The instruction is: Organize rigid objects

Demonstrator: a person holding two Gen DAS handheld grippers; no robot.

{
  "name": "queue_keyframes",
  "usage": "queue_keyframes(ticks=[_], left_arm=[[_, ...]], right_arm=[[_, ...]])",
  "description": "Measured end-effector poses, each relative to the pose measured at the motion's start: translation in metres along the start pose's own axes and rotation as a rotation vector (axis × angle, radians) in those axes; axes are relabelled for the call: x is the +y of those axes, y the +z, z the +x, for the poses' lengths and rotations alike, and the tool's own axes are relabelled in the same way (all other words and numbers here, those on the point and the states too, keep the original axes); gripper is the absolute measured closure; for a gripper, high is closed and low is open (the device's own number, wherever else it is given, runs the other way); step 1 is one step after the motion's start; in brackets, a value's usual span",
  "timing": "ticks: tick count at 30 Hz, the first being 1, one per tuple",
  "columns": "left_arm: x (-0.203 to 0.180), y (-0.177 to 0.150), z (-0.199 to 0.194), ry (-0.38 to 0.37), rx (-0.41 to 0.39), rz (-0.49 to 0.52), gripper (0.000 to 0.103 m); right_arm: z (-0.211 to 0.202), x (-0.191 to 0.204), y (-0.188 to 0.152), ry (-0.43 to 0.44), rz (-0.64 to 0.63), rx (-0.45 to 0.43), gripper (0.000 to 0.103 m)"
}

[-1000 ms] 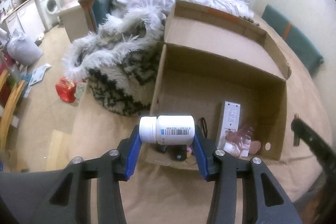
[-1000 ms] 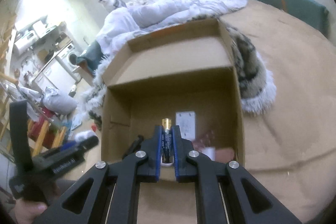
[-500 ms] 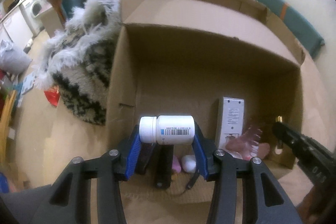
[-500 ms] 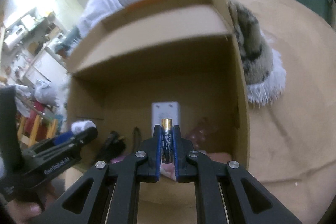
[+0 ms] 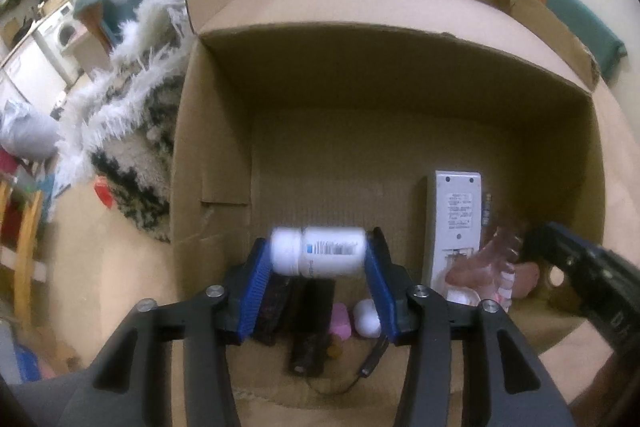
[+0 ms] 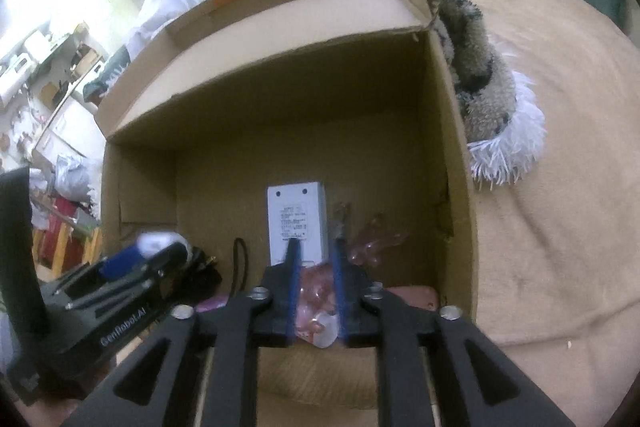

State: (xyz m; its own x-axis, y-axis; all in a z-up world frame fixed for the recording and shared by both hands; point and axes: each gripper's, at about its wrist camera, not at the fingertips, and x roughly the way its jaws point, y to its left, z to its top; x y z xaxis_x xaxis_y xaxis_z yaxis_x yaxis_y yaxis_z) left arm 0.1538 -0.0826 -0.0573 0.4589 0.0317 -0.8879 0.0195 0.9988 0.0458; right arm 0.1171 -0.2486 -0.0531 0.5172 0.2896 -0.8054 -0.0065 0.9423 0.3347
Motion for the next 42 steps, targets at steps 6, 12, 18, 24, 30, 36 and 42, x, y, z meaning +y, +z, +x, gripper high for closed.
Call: queue_keyframes(ticks=[6,12,18,24,30,36,42], left_arm=[[0.001,-0.001,-0.029,-0.016,-0.058,0.007,0.038],[0.015,-0.008,-0.067,-0.024,-0.129,0.024,0.037],[0.035,-0.024,-0.107,-0.036,-0.183,-0.004,0.037],[0.062,-0.051,-0.130,-0.061,-0.209,-0.043,0.037],[0.073,-0.081,-0.142,-0.083,-0.228,-0.072,0.035],[0.078,-0.098,-0.140,-0.096,-0.217,-0.113,0.033],[0.077,-0.104,-0.135,-0.062,-0.245,-0.122,0.001]], right_arm=[[-0.019,0.002,-0.001,0.042,0.012,-0.057,0.024],[-0.044,0.012,-0.006,0.035,-0.028,-0.078,0.000],[-0.081,0.026,-0.021,0.017,-0.082,-0.147,0.000],[-0.120,0.038,-0.035,-0.039,-0.132,-0.227,0.000],[-0.141,0.048,-0.053,-0.060,-0.138,-0.276,0.000],[-0.143,0.054,-0.075,-0.099,-0.198,-0.327,0.000],[-0.133,0.048,-0.086,-0.074,-0.184,-0.277,0.000]])
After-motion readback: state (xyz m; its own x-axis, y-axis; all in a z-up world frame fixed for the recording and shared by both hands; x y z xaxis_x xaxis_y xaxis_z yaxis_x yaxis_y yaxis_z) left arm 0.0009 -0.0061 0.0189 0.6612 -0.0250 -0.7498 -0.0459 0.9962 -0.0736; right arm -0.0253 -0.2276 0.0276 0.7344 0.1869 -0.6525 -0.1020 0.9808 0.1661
